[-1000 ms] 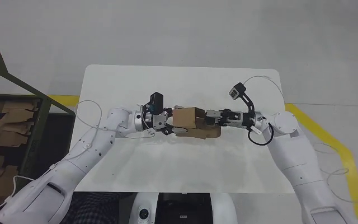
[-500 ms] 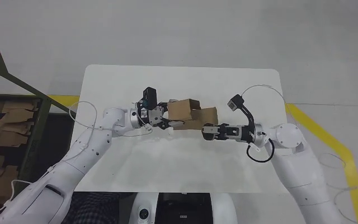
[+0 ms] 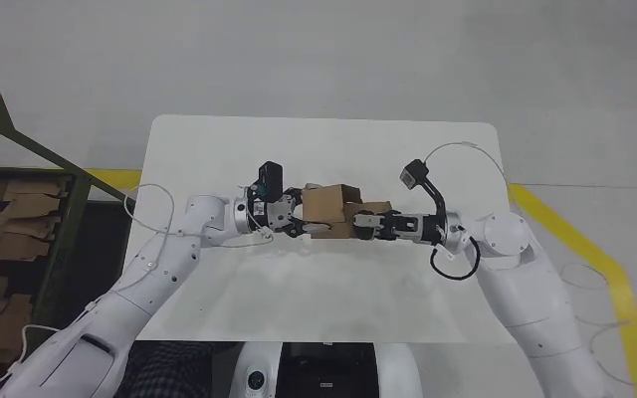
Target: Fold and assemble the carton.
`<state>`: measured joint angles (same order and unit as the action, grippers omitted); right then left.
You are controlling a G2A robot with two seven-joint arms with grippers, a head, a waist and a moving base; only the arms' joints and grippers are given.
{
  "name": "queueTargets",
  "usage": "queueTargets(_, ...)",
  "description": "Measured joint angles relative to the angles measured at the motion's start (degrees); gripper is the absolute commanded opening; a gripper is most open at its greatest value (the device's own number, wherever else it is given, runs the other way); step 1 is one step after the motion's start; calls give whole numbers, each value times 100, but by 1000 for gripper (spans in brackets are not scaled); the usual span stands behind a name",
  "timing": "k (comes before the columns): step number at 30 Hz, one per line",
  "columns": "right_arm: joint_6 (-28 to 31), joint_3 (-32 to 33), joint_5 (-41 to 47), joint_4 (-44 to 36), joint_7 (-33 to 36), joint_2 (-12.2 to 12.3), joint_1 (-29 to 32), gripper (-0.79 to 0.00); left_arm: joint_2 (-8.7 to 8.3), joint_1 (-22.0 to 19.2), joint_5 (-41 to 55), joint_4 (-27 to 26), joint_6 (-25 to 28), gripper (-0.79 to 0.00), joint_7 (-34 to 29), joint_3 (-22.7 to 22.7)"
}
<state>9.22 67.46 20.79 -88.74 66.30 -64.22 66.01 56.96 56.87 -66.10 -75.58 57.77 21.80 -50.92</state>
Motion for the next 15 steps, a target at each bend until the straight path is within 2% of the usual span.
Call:
queueTargets(10, -33, -198, 51, 79, -71, -25, -163, -486, 6, 91, 14, -122, 24, -369, -65, -80)
queueTargets(15, -7, -49, 104, 159, -183, 2, -168, -486, 6, 111, 13, -108, 23, -376, -75, -116)
